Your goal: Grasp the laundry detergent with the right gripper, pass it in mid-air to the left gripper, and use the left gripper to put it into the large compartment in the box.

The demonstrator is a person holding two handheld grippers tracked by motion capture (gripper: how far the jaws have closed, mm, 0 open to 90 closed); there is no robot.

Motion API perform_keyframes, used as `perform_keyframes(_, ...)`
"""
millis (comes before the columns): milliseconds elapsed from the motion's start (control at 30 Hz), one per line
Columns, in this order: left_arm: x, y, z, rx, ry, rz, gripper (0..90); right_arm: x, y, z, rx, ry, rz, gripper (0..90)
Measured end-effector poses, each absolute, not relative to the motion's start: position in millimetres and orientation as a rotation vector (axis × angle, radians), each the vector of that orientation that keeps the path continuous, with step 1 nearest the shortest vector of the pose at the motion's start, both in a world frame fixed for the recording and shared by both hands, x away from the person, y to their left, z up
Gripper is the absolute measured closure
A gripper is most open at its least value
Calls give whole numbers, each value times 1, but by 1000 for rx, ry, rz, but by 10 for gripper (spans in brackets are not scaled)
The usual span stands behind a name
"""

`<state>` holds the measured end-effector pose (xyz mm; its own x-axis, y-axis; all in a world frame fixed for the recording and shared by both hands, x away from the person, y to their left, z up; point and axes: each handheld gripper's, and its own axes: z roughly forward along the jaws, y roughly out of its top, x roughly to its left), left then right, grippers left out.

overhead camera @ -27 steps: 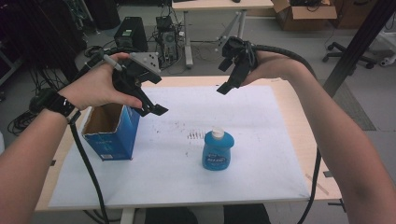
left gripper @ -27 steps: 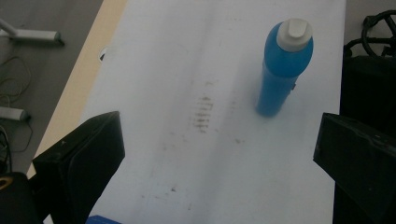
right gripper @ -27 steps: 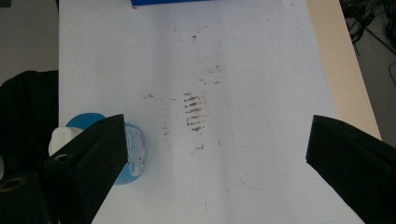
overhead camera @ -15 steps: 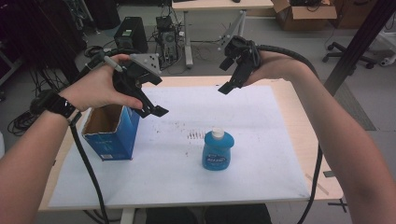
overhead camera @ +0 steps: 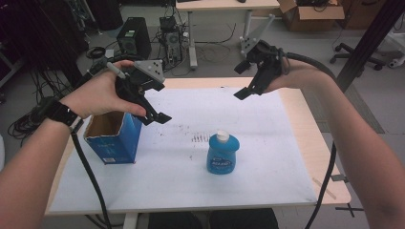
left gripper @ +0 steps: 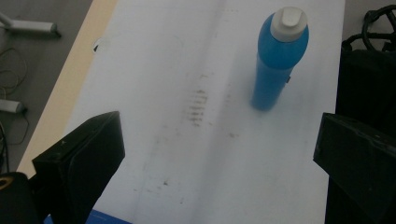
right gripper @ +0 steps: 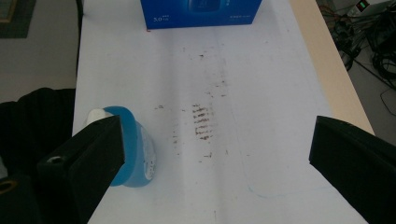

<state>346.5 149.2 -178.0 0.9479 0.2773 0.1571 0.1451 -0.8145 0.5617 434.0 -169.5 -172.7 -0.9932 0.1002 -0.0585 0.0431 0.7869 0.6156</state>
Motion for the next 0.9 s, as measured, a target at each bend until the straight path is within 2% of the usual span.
perform_keyframes(400,343,149,-185,2524,309,303,25,413,-198,-185,91,2808,1148,26)
perform_keyframes(900,342,146,-198,2527,306,278,26,399,-219,-222,122,2758,1249,24)
